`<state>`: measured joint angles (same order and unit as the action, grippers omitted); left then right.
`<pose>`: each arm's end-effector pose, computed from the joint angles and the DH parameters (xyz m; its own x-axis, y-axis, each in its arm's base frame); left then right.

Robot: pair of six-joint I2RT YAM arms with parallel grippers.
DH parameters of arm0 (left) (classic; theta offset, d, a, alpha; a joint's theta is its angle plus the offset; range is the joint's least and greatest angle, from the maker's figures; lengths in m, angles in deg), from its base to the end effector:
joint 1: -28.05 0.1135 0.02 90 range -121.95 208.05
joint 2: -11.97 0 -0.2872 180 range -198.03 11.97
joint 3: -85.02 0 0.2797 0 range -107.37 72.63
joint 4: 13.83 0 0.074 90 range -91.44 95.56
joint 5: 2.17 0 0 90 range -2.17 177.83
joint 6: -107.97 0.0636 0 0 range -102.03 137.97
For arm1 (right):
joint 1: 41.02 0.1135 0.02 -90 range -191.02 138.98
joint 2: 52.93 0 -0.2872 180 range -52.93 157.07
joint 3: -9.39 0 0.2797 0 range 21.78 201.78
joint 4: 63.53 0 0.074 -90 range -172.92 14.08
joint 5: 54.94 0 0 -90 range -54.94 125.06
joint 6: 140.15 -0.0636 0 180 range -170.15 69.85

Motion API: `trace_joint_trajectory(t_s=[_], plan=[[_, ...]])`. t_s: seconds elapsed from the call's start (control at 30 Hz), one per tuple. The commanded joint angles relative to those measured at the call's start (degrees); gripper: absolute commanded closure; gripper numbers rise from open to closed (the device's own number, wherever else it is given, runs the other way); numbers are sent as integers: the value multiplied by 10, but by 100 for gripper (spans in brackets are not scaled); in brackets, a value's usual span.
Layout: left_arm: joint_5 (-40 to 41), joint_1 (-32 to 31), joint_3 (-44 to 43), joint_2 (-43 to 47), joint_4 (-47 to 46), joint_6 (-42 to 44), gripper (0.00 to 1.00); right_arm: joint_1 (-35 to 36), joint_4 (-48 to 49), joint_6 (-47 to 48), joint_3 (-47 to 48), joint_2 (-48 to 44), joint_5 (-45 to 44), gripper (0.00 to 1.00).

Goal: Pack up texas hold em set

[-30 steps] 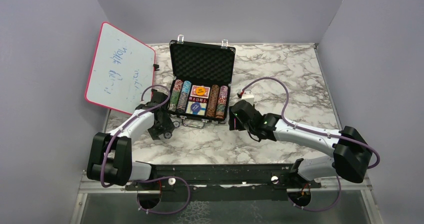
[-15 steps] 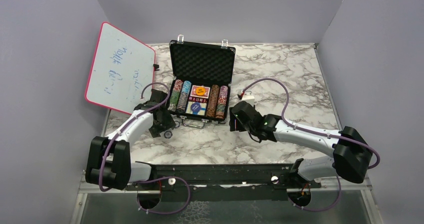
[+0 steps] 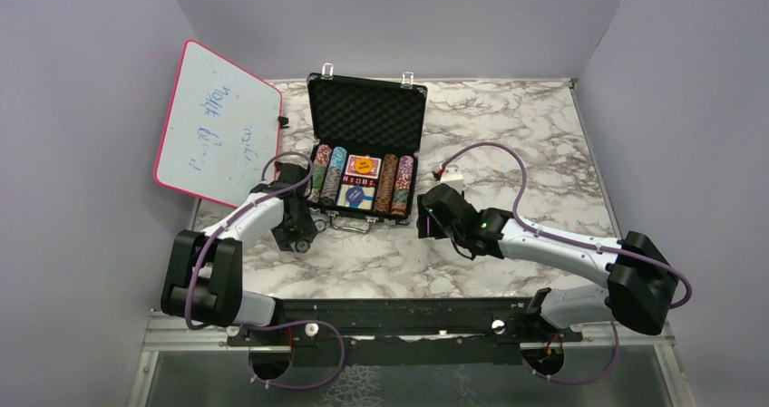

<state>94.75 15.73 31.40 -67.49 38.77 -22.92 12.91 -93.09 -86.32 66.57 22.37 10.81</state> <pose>0.2426 -0.0451 0.1396 -0.8468 -0.4802 -0.2288 -0.4843 0.8739 -0.0419 0.1988 0.2286 0.2067 -0.6903 -0.0337 -0.7227 -0.2066 0.9665 0.1522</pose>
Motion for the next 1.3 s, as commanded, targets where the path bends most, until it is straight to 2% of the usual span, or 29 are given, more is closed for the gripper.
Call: trace_joint_trajectory(t_s=[0.0,0.3,0.7,1.27], plan=[[15,-7,-5,-20,11,9,48,-1,10,-6,-9,-11,-22,35],[19,-15,-28,-32,14,25,54,-1,7,-8,-12,-17,-25,35],[-21,-26,-82,14,3,27,54,-1,17,-7,-17,-19,-21,35],[-21,-50,-125,-79,-32,36,52,-1,11,-3,-14,-19,-31,35]])
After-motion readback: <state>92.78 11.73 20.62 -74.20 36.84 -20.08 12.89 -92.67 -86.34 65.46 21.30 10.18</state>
